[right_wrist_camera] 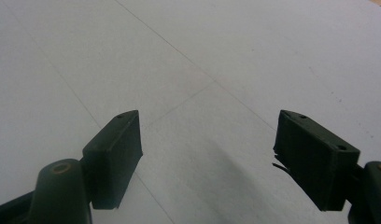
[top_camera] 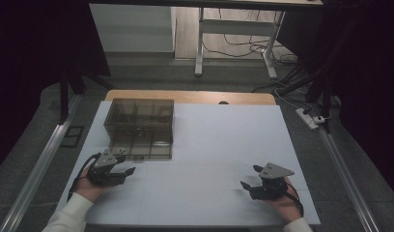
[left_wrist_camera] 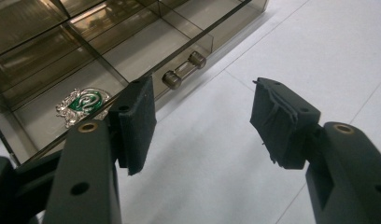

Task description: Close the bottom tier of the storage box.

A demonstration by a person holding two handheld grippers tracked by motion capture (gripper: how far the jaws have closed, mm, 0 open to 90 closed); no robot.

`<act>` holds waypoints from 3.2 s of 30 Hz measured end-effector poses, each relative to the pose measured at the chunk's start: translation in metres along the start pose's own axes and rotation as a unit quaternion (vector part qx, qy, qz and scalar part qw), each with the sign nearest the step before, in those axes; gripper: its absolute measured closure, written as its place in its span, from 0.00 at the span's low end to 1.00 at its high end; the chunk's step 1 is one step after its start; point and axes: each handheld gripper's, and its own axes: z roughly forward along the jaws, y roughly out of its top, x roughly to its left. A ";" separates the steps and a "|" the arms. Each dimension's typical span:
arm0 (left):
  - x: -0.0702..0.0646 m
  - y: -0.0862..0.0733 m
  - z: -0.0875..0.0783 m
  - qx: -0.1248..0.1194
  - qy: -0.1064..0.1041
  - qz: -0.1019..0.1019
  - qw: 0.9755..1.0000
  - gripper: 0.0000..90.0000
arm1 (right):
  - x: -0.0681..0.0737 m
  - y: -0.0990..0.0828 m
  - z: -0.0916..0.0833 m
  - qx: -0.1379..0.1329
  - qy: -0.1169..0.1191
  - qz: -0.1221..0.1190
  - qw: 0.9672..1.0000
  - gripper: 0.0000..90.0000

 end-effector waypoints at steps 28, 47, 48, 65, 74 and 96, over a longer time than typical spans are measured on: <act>0.009 0.002 0.021 0.045 0.064 0.016 0.997 0.98 | 0.000 0.000 0.002 0.005 -0.002 -0.002 1.000 0.25; 0.008 0.007 0.035 0.058 0.066 0.027 0.996 0.98 | 0.000 0.000 0.003 0.005 0.000 -0.003 1.000 0.25; 0.008 0.007 0.035 0.059 0.066 0.028 0.996 0.98 | 0.000 0.000 0.003 0.006 -0.002 -0.003 1.000 0.25; 0.008 0.008 0.037 0.059 0.069 0.029 0.995 0.98 | 0.000 0.000 0.002 -0.002 0.002 0.007 1.000 0.26; 0.009 0.011 0.039 0.058 0.073 0.029 0.995 0.98 | 0.000 0.000 0.002 -0.003 0.001 0.006 1.000 0.26; 0.016 0.017 0.045 0.049 0.085 0.030 0.995 0.98 | 0.000 0.001 0.004 0.001 0.000 0.004 1.000 0.26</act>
